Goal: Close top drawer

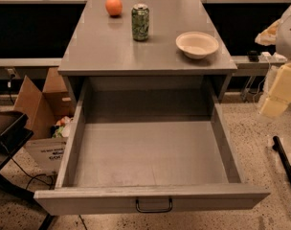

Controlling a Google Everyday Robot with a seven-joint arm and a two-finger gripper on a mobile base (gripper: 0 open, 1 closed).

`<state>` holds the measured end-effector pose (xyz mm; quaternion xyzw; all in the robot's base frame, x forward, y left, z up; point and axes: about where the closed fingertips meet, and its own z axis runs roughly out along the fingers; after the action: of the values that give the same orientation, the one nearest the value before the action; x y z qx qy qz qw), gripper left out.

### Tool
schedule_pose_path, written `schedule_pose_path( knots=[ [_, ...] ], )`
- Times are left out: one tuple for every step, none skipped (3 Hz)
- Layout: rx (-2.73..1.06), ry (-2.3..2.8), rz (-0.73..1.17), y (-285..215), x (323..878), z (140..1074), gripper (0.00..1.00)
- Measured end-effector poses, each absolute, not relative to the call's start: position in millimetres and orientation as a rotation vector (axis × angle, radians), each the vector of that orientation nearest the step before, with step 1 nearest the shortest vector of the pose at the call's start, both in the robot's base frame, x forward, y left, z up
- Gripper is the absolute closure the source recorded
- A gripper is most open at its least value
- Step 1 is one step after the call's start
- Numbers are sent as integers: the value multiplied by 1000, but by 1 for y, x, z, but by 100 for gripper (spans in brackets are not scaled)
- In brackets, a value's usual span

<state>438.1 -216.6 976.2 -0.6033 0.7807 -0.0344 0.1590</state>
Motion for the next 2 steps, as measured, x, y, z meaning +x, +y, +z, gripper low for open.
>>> schedule_pose_path(
  knots=[
    [-1721,2234,-106,-217,437,978,0],
    [-1679,2258,-183,-216,431,991,0]
  ],
)
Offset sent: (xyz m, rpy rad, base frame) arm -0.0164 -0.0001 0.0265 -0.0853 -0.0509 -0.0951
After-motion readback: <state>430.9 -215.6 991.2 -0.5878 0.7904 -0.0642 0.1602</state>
